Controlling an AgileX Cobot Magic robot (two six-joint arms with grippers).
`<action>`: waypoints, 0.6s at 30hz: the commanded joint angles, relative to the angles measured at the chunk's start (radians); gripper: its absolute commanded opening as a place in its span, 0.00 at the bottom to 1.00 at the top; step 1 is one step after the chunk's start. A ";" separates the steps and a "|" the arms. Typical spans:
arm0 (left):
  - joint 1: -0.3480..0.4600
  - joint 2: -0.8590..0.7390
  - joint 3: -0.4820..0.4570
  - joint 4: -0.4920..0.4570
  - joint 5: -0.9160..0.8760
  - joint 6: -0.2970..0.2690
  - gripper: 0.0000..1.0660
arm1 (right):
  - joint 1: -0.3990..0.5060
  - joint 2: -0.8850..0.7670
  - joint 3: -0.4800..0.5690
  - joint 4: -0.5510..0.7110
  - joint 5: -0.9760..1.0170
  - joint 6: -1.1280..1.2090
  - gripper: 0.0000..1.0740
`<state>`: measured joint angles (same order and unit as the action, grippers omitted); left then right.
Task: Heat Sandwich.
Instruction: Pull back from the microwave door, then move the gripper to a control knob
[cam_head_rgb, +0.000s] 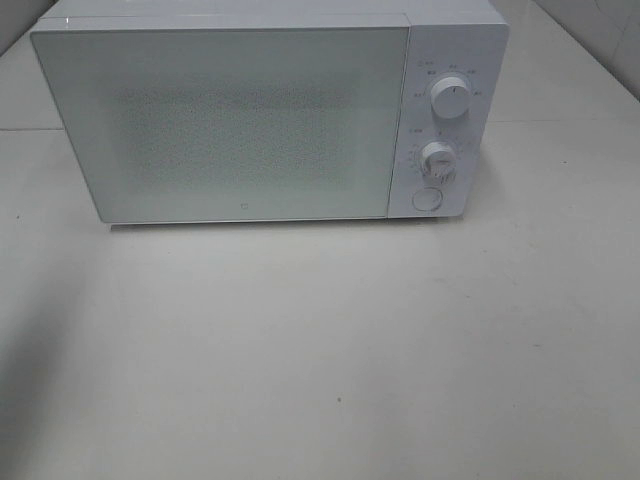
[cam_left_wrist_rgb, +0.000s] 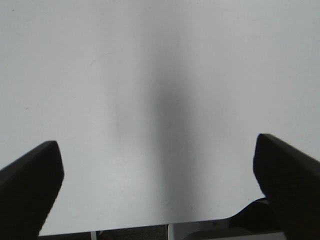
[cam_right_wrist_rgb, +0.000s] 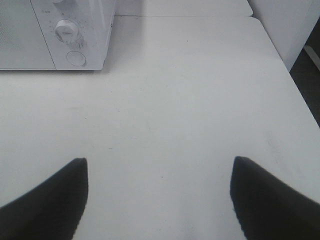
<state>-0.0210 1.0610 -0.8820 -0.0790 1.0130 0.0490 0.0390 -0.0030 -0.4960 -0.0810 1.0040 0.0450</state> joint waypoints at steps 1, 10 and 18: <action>0.020 -0.057 0.032 0.005 0.044 -0.006 0.92 | -0.004 -0.029 0.001 -0.001 -0.007 -0.010 0.70; 0.022 -0.334 0.191 0.003 0.089 -0.007 0.92 | -0.004 -0.029 0.001 -0.001 -0.007 -0.010 0.70; 0.022 -0.555 0.334 0.003 0.101 -0.008 0.92 | -0.004 -0.029 0.001 -0.001 -0.007 -0.010 0.70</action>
<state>0.0010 0.5420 -0.5730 -0.0740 1.1160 0.0490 0.0390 -0.0030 -0.4960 -0.0810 1.0040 0.0450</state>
